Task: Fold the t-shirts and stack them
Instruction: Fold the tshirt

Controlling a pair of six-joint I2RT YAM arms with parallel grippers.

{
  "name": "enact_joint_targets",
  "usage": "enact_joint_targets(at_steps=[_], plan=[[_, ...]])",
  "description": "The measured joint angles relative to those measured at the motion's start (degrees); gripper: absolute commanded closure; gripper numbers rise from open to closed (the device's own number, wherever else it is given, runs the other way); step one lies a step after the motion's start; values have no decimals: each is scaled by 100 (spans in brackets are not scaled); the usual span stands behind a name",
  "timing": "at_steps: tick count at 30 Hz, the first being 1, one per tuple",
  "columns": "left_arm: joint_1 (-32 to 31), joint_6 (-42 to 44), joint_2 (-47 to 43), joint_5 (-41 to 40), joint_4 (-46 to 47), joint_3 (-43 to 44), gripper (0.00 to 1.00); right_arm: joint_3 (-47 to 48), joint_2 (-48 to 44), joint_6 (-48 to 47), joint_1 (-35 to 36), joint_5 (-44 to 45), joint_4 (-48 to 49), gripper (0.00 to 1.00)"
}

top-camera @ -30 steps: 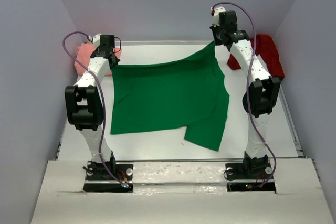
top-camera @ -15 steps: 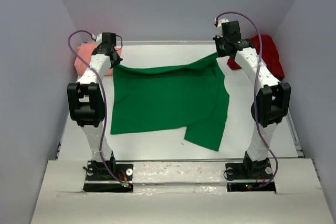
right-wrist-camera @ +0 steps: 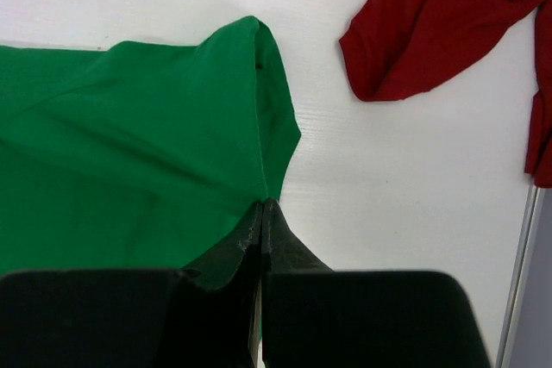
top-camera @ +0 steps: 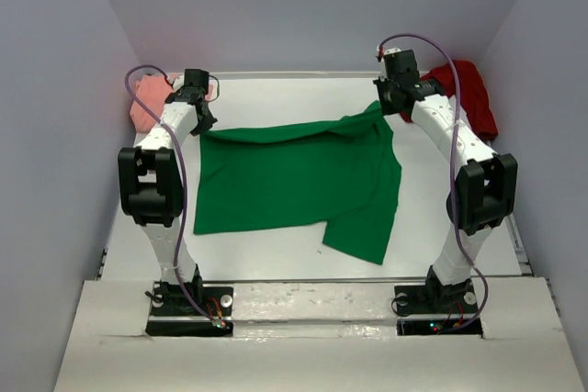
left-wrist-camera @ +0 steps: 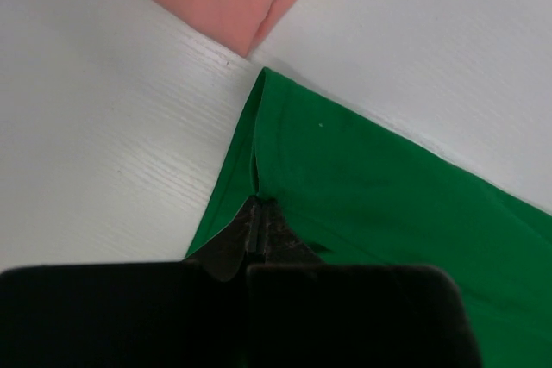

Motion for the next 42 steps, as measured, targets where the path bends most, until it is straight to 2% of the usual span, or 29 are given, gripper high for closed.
enact_joint_targets(at_steps=[19,34,39,42], plan=[[0,-2,-101,-216,-197,-240,100,-678,-125,490,334,605,-420,100],[0,-125,-107,-208,-297,-629,100,-723,-251,863,337,857,-691,100],[0,-179,-107,-138,-284,-699,88,-857,-234,964,337,866,-750,100],[0,-210,-105,-129,-256,-739,87,-909,-197,1038,337,868,-785,100]])
